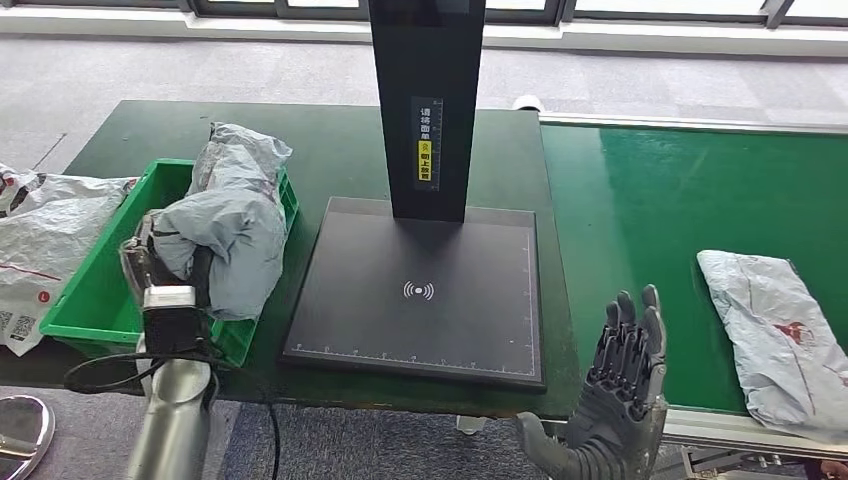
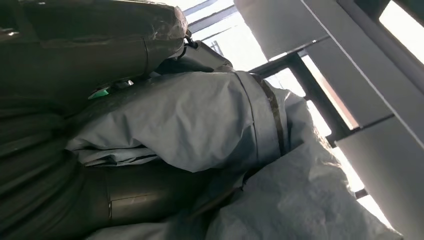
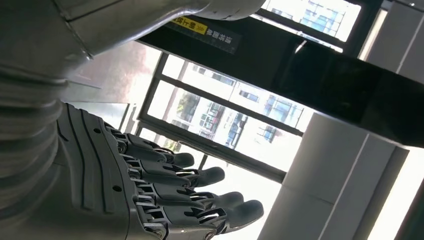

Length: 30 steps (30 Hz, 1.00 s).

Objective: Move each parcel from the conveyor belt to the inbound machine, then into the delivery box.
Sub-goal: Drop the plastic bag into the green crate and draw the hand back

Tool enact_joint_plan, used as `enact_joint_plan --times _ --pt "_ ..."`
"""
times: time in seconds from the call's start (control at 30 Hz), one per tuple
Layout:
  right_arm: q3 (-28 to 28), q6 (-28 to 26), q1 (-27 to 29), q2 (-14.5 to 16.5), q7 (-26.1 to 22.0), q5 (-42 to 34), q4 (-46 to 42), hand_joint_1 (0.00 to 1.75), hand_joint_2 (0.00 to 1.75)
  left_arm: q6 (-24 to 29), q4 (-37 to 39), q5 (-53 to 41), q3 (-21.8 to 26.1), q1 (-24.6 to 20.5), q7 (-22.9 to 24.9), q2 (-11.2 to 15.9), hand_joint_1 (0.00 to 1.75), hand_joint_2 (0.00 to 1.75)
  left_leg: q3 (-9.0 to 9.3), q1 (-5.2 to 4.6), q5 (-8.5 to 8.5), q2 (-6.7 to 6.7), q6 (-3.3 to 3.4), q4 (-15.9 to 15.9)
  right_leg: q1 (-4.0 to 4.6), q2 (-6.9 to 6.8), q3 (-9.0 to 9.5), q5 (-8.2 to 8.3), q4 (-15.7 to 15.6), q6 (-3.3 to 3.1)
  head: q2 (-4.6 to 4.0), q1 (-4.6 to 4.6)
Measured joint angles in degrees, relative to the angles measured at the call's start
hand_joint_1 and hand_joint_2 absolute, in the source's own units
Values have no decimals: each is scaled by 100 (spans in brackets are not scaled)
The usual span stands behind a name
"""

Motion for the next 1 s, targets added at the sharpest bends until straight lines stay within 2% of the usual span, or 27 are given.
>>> enact_joint_plan --times 0.13,0.27,0.37,0.47,0.63,0.83,1.0 --pt "0 -156 -50 -130 -1 -280 0 0 175 -435 -252 579 508 -23 23 357 175 175 0 1 2 3 -4 0 0 6 -3 1 1 -2 0 0" --pt "0 -229 -62 -219 -1 -371 0 0 175 -532 -396 707 869 -115 112 572 175 175 -1 1 1 -4 -4 0 0 0 -2 0 1 -2 0 0" --pt "0 -292 -56 -276 -1 -449 0 0 175 -655 -272 828 1143 -345 337 763 175 175 -2 2 2 -6 -4 0 1 -2 -3 0 1 -3 0 0" --pt "0 -327 -41 -326 -2 -488 -1 0 175 -760 157 995 1461 -678 454 995 175 175 1 2 3 -5 -5 0 1 -1 -1 0 1 -4 0 0" --pt "0 -352 34 -364 -1 -430 -2 0 175 -948 1243 1063 1891 -1158 341 1291 175 175 3 8 7 -4 -12 1 8 1 -3 4 1 -9 0 0" --pt "-21 -171 147 -340 -1 -175 -34 0 175 -834 2360 674 1967 -1740 343 1350 175 175 1 9 8 -25 -11 1 7 -20 7 4 1 -9 0 0" --pt "-133 108 231 -226 -1 -29 -88 0 175 -838 2905 588 2009 -1928 436 1321 175 175 2 8 7 -13 -12 2 7 -11 1 5 0 -8 0 0"
